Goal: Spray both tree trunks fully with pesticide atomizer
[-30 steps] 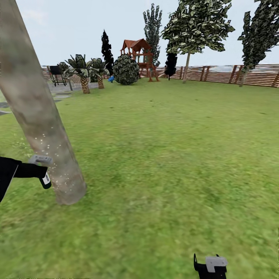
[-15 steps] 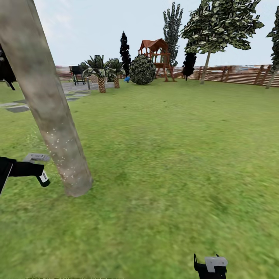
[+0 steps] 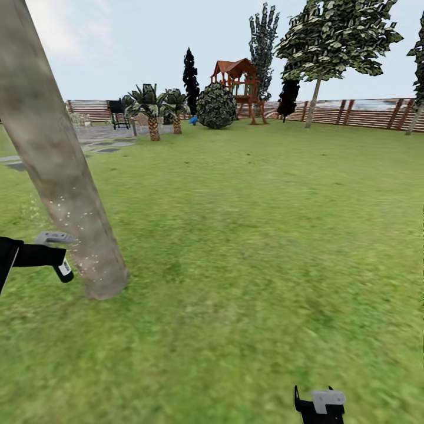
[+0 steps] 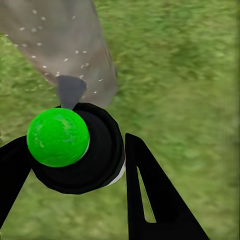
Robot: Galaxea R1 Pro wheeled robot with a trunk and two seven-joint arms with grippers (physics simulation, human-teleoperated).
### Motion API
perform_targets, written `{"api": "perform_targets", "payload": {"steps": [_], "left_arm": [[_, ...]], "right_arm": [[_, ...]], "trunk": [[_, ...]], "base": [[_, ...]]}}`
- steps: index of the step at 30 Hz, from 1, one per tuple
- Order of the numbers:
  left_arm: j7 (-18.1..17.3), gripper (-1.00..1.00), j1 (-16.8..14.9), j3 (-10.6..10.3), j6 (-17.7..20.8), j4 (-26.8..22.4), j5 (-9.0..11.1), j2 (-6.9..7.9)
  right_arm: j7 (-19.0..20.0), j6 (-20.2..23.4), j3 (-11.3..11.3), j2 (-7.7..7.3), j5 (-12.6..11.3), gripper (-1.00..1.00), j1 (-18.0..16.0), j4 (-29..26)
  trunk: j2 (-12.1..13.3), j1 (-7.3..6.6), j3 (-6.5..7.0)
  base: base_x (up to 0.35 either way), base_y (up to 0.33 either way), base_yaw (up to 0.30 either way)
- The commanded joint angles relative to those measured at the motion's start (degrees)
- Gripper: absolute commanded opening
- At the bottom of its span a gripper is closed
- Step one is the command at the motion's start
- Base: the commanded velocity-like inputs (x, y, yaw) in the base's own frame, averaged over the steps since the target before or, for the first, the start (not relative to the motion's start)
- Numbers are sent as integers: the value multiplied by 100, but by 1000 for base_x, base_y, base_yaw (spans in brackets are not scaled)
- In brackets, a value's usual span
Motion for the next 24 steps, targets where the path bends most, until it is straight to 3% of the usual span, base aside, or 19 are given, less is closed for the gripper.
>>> {"api": "perform_targets", "payload": {"steps": [1,5,11,15,24], "left_arm": [[28,-100,0,5,4,0,11,2],[82,-100,1,91,7,0,15,4],[93,-100,3,124,4,0,9,2],[308,-100,14,124,11,0,13,-2],[368,-100,27,114,11,0,15,-4]], "right_arm": [[0,0,0,0,-1,100,1,0],[0,0,0,0,0,100,1,-1],[0,0,0,0,1,100,2,0],[0,0,0,0,-1,100,2,0],[0,0,0,0,-1,100,2,0]], "trunk": [[0,0,0],[0,0,0],[0,0,0],[0,0,0],[0,0,0]], "base": [[92,-272,0],[93,-272,72],[107,-267,262],[225,-197,260],[256,-172,15]]}}
